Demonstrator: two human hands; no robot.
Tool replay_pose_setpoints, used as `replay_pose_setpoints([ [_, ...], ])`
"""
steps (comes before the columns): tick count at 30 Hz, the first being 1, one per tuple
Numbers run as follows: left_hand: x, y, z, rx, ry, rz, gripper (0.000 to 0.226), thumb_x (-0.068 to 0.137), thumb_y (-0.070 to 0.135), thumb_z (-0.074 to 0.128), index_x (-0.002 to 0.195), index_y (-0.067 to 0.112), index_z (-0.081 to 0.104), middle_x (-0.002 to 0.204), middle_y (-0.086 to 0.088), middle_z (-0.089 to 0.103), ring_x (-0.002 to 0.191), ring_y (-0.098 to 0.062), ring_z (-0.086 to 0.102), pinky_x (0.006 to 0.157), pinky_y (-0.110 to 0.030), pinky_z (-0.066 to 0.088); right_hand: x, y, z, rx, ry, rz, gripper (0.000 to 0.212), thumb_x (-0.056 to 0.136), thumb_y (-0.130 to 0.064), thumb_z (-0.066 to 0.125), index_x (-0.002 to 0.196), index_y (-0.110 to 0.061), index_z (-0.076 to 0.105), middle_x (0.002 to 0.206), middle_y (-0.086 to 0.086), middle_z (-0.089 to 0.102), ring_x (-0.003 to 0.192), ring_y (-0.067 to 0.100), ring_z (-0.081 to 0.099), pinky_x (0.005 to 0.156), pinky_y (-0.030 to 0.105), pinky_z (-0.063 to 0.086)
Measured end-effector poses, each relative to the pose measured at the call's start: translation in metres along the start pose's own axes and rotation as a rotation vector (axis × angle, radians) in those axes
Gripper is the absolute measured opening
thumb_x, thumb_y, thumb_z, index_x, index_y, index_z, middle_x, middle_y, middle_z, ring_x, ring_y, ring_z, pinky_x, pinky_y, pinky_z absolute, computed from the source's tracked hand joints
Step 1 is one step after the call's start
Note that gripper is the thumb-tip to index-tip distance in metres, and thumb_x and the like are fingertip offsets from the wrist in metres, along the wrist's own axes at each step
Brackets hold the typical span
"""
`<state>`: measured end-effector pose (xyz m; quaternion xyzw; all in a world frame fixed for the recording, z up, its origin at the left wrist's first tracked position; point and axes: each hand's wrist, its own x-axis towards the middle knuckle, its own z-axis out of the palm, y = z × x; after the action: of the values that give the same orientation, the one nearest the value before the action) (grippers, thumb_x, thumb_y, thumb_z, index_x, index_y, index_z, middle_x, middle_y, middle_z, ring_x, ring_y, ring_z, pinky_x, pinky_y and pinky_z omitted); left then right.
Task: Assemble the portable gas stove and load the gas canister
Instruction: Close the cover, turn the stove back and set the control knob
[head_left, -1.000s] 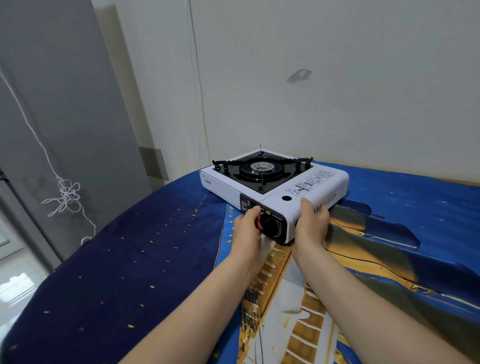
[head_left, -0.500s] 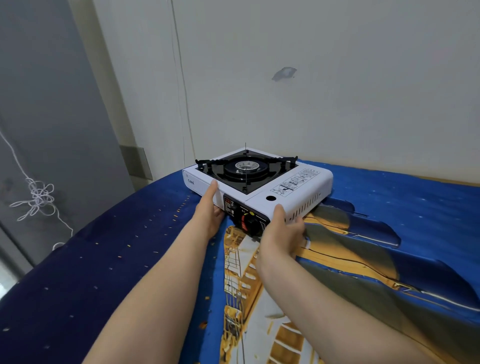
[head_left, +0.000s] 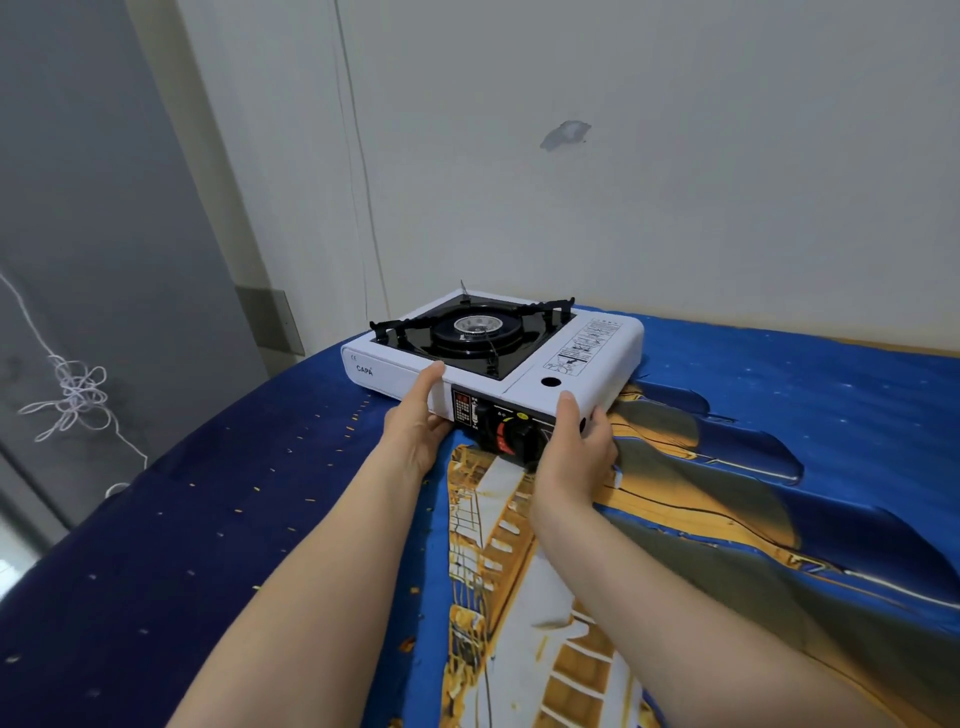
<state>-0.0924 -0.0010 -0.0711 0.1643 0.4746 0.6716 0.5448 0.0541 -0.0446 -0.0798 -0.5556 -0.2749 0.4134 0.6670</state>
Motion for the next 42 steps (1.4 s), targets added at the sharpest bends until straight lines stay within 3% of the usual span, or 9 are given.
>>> replay_pose_setpoints([
  [5, -0.008, -0.003, 0.001, -0.042, 0.057, 0.034, 0.049, 0.069, 0.024, 0.083, 0.107, 0.007, 0.055, 0.098, -0.017, 0.07, 0.089, -0.03, 0.07, 0.07, -0.036, 0.059, 0.022, -0.001, -0.006, 0.096, -0.112, 0.076, 0.04, 0.088, -0.045, 0.057, 0.121, -0.022, 0.057, 0.119, 0.003, 0.062, 0.104, 0.019, 0.062, 0.09, 0.043, 0.053],
  [10, -0.019, -0.008, 0.004, -0.089, 0.133, 0.063, 0.037, 0.068, 0.022, 0.084, 0.084, 0.012, 0.053, 0.095, -0.017, 0.069, 0.082, -0.028, 0.071, 0.059, -0.032, 0.059, 0.036, -0.002, -0.007, 0.117, -0.127, 0.067, 0.039, 0.087, -0.049, 0.06, 0.113, -0.019, 0.059, 0.107, 0.0, 0.067, 0.093, 0.015, 0.064, 0.067, 0.028, 0.051],
  [13, -0.027, -0.012, 0.006, -0.128, 0.171, 0.07, 0.039, 0.067, 0.024, 0.085, 0.083, 0.011, 0.052, 0.091, -0.015, 0.069, 0.073, -0.025, 0.07, 0.045, -0.027, 0.054, 0.044, -0.001, -0.009, 0.097, -0.179, 0.07, 0.039, 0.086, -0.05, 0.059, 0.11, -0.019, 0.062, 0.108, 0.001, 0.069, 0.096, 0.019, 0.066, 0.079, 0.037, 0.055],
  [16, -0.034, -0.016, 0.006, -0.127, 0.218, 0.082, 0.045, 0.064, 0.029, 0.086, 0.084, 0.013, 0.049, 0.091, -0.012, 0.068, 0.076, -0.025, 0.07, 0.049, -0.028, 0.054, 0.051, -0.002, -0.012, 0.061, -0.228, 0.042, 0.04, 0.088, -0.051, 0.057, 0.108, -0.018, 0.066, 0.107, 0.003, 0.071, 0.098, 0.023, 0.067, 0.089, 0.045, 0.054],
  [21, -0.042, -0.021, 0.008, -0.134, 0.266, 0.097, 0.057, 0.059, 0.035, 0.088, 0.096, 0.012, 0.052, 0.098, -0.011, 0.068, 0.081, -0.027, 0.07, 0.057, -0.031, 0.055, 0.056, -0.005, -0.017, 0.046, -0.352, -0.008, 0.036, 0.091, -0.053, 0.053, 0.095, -0.023, 0.07, 0.103, 0.001, 0.074, 0.099, 0.02, 0.068, 0.085, 0.04, 0.055],
  [26, -0.05, -0.028, 0.01, -0.139, 0.323, 0.102, 0.072, 0.057, 0.04, 0.087, 0.111, 0.009, 0.05, 0.104, -0.011, 0.068, 0.087, -0.027, 0.069, 0.074, -0.043, 0.06, 0.057, -0.005, -0.022, -0.073, -0.508, -0.156, 0.036, 0.089, -0.044, 0.06, 0.114, -0.019, 0.066, 0.104, -0.002, 0.072, 0.091, 0.01, 0.069, 0.07, 0.026, 0.053],
  [30, -0.055, -0.029, 0.01, -0.151, 0.334, 0.116, 0.074, 0.057, 0.041, 0.088, 0.112, 0.01, 0.05, 0.105, -0.009, 0.067, 0.086, -0.026, 0.069, 0.073, -0.041, 0.06, 0.061, -0.007, -0.025, -0.115, -0.567, -0.197, 0.034, 0.092, -0.045, 0.056, 0.115, -0.021, 0.064, 0.101, -0.007, 0.071, 0.083, 0.0, 0.069, 0.059, 0.014, 0.051],
  [38, -0.057, -0.032, 0.008, -0.114, 0.286, 0.149, 0.081, 0.049, 0.046, 0.09, 0.112, 0.005, 0.058, 0.103, -0.009, 0.07, 0.089, -0.026, 0.07, 0.082, -0.041, 0.058, 0.064, -0.008, -0.025, -0.237, -0.431, -0.274, 0.037, 0.09, -0.053, 0.055, 0.104, -0.02, 0.066, 0.095, -0.007, 0.069, 0.085, 0.004, 0.064, 0.058, 0.019, 0.045],
  [42, -0.053, -0.035, 0.003, -0.128, 0.187, 0.178, 0.059, 0.064, 0.035, 0.087, 0.107, 0.005, 0.062, 0.1, -0.009, 0.072, 0.085, -0.023, 0.072, 0.064, -0.027, 0.056, 0.064, -0.008, -0.026, -0.279, -0.27, -0.333, 0.039, 0.085, -0.054, 0.062, 0.092, -0.016, 0.068, 0.085, -0.01, 0.065, 0.077, 0.0, 0.06, 0.048, 0.009, 0.039],
])
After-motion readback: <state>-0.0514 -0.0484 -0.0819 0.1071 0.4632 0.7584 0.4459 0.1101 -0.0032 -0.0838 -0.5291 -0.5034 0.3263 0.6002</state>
